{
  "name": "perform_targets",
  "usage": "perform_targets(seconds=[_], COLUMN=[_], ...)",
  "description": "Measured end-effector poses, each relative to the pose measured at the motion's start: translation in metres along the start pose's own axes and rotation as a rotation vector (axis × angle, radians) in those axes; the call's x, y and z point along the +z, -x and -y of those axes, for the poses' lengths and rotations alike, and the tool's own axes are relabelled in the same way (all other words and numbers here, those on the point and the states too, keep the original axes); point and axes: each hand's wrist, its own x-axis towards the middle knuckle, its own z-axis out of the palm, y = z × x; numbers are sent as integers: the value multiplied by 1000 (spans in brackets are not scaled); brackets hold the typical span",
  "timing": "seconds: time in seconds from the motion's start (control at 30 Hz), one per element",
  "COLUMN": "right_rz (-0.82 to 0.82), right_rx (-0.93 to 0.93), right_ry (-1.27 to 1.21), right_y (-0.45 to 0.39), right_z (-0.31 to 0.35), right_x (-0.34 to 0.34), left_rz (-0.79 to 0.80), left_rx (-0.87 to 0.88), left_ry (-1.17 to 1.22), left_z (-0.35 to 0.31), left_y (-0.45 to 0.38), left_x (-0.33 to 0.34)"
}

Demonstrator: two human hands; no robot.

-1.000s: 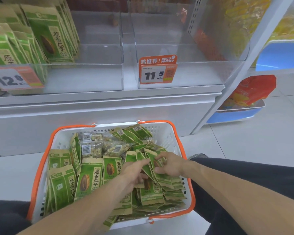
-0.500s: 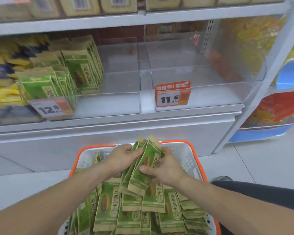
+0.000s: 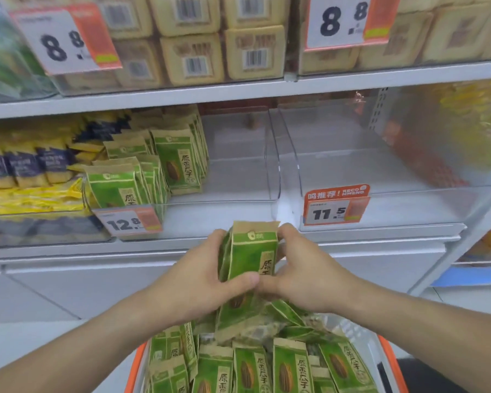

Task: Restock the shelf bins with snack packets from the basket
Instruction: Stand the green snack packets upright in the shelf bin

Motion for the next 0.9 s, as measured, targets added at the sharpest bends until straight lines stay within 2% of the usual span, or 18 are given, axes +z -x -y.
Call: perform_targets(seconds=[0.07, 0.17, 0.23, 0.3, 0.37, 0.47, 0.57, 0.67, 0.77, 0.9], right_rz=[-22, -53, -30, 19, 74, 130, 65, -145, -363, -499], right_rx=[-69, -110, -113, -120, -215, -315, -415, -605, -743, -715], right_ry=[126, 64, -54, -180, -241, -306, -273, -145, -124, 16], right_y=[-7, -19, -28, -37, -44, -51, -61, -68, -77, -97], right_z=[4, 8, 12, 18, 26, 34, 42, 49, 58, 66], right_x=[6, 18, 24, 28, 32, 37, 40, 40, 36, 23], left_rz=[-45, -24, -24, -60, -95, -186, -367, -519, -652, -821], left_rx=[54, 87, 85, 75, 90, 115, 133, 184, 213, 157], left_ry=[-79, -14, 159, 430, 651, 727, 601, 449, 270, -119], left_z=[7, 16, 21, 29, 39, 45, 37, 29, 26, 47], left_y=[-2, -1, -1, 1, 4, 5, 4, 3, 0, -12], left_x=[-8, -24, -37, -48, -57, -61, -64, -68, -75, -84])
